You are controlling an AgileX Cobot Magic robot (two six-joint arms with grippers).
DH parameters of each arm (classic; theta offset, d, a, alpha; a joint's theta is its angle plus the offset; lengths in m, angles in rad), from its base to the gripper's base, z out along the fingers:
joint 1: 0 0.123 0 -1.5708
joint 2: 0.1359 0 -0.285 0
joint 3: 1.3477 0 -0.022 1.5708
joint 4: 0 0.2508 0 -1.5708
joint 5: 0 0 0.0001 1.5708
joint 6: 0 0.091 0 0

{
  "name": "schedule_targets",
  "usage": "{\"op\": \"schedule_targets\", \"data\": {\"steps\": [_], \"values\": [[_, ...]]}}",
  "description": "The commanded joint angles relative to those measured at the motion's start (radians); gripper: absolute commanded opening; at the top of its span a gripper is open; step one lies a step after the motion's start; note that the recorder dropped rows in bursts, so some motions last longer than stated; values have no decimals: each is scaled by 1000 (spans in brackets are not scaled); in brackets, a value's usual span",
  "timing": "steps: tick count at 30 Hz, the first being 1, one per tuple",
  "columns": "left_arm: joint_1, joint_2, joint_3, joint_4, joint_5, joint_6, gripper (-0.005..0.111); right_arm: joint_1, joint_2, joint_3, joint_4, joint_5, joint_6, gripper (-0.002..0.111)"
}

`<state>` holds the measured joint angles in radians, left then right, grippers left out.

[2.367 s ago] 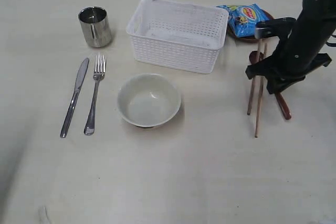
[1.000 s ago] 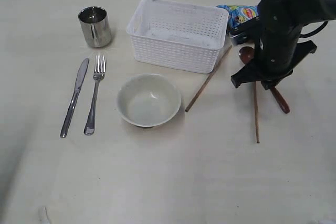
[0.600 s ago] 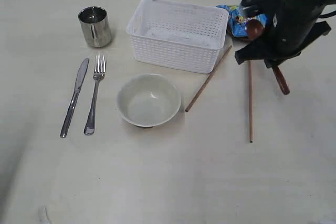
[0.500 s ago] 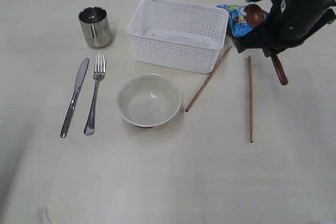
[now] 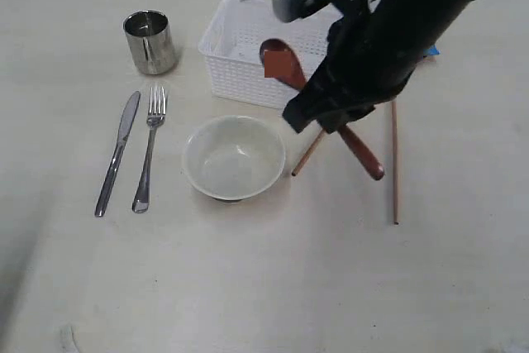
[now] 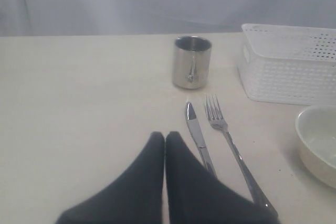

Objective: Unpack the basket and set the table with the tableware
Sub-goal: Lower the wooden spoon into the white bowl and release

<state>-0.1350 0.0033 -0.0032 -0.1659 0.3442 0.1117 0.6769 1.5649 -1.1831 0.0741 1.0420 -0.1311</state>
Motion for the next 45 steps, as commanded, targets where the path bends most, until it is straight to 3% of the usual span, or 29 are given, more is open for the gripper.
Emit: {"op": "schedule_targets", "data": {"steps": [1,12,21,23,25,28,34,39,45], "values": [[-8,-3,3,0,-2,-1,0,70,99,-31,8,55,4,-1],[-8,-3,3,2,-2,-1,0,116,372,-265,4,179,60,0],[-8,-3,3,2,-2,-1,0,116,420,-294,-4,179,65,0],[-8,-3,3,2,-2,-1,0,116,420,-294,-7,179,65,6],[-8,-3,3,2,-2,-1,0,116,420,-294,-7,179,65,22],[-8,-3,3,2,-2,-1,0,116,414,-294,-7,179,65,37],[-8,-3,3,2,-2,-1,0,112,324,-294,-44,179,65,40],[-8,-3,3,2,-2,-1,0,39,235,-294,-91,179,92,40],[-8,-3,3,2,-2,-1,0,-148,188,-292,-93,179,137,40]]}}
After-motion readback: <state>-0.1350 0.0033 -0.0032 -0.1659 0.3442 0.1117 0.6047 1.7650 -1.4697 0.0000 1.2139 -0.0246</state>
